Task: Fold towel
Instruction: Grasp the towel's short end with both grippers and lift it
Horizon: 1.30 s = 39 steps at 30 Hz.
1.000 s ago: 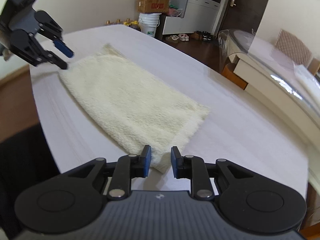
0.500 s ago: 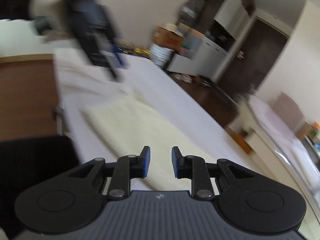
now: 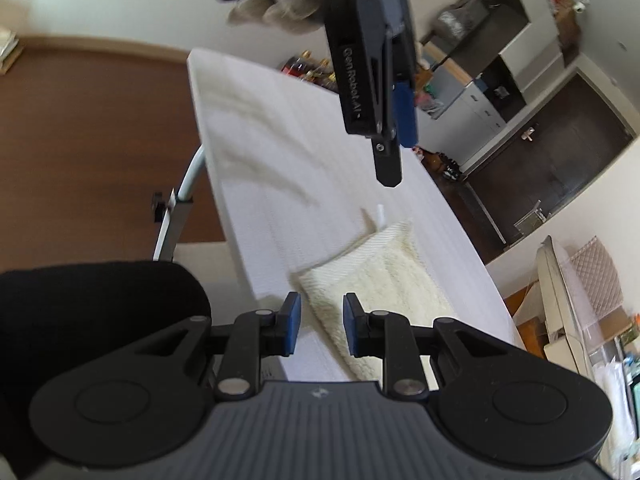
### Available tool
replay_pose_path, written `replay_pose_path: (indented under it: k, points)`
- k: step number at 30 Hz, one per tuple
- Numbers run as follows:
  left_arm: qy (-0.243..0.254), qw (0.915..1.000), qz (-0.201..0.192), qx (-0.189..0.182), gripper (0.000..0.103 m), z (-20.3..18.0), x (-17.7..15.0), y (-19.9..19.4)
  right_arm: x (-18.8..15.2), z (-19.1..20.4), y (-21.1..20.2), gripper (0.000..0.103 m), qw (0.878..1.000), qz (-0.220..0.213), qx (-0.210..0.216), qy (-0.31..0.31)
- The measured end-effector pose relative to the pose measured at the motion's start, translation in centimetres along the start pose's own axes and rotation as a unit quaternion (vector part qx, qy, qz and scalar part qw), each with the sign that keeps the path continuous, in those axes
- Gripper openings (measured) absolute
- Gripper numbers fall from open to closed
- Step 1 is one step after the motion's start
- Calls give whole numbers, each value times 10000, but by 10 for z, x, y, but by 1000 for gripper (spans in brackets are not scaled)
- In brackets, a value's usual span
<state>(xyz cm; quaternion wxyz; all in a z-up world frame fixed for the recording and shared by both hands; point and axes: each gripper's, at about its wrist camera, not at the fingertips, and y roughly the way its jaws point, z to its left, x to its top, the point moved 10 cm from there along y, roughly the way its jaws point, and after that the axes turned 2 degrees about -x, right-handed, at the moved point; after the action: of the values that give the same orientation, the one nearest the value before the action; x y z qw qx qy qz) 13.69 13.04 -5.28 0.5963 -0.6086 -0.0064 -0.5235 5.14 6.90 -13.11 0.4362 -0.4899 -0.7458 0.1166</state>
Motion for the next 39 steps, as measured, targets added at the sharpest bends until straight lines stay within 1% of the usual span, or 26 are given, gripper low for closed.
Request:
replay_pose_path:
  k: [5, 6, 8, 11, 13, 16, 19, 21, 23, 25, 28, 31, 32, 34, 35, 37, 38, 39]
  points:
    - [262, 9995, 28, -146, 59, -7, -6, 4, 7, 8, 15, 24, 9990, 107, -232, -372]
    - [334, 9993, 36, -164, 59, -8, -8, 5, 7, 11, 18, 23, 9986, 112, -287, -439]
    - [548, 9983, 71, -164, 59, -11, -12, 7, 8, 12, 24, 16, 9979, 109, -336, -547]
    - [958, 9953, 95, -110, 59, -18, -17, 12, 7, 9, 28, 11, 9989, 63, -223, -408]
    - [1299, 9914, 114, -99, 59, -24, -21, 16, 6, 1, 21, 10, 10000, -56, 17, 39]
    - [1876, 9822, 87, -50, 58, -36, -25, 22, 5, -16, 3, 9, 9961, -217, 435, 737]
    - [2254, 9743, 6, -21, 56, -44, -23, 26, 2, -38, -13, 9, 9868, -377, 790, 1361]
    - [2635, 9646, -68, -13, 56, -52, -21, 30, -3, -50, -22, 9, 9799, -452, 995, 1669]
    - [2977, 9546, -51, -61, 56, -60, -23, 34, -7, -58, -27, 9, 9752, -478, 1089, 1866]
    - [3273, 9448, -83, -80, 53, -67, -23, 36, -12, -67, -32, 9, 9714, -528, 1131, 2021]
    - [3538, 9351, -144, -143, 54, -75, -19, 38, -17, -75, -39, 9, 9673, -585, 1175, 2171]
    - [3711, 9280, -188, -265, 53, -82, -15, 40, -19, -78, -47, 9, 9655, -668, 1223, 2199]
    - [3779, 9251, -192, -311, 52, -84, -14, 41, -20, -77, -49, 9, 9653, -695, 1238, 2192]
    - [3938, 9181, -179, -414, 39, -88, -12, 43, -23, -75, -56, 9, 9644, -741, 1262, 2202]
    - [4003, 9150, -160, -468, 36, -90, -11, 45, -23, -73, -59, 9, 9636, -755, 1269, 2230]
    - [4098, 9102, -86, -597, 24, -94, -9, 47, -27, -74, -66, 9, 9610, -763, 1271, 2333]
    - [4123, 9087, -48, -650, 22, -95, -7, 49, -29, -74, -67, 9, 9602, -760, 1269, 2370]
    - [4139, 9076, -4, -703, 14, -96, -6, 51, -32, -75, -69, 9, 9594, -751, 1259, 2409]
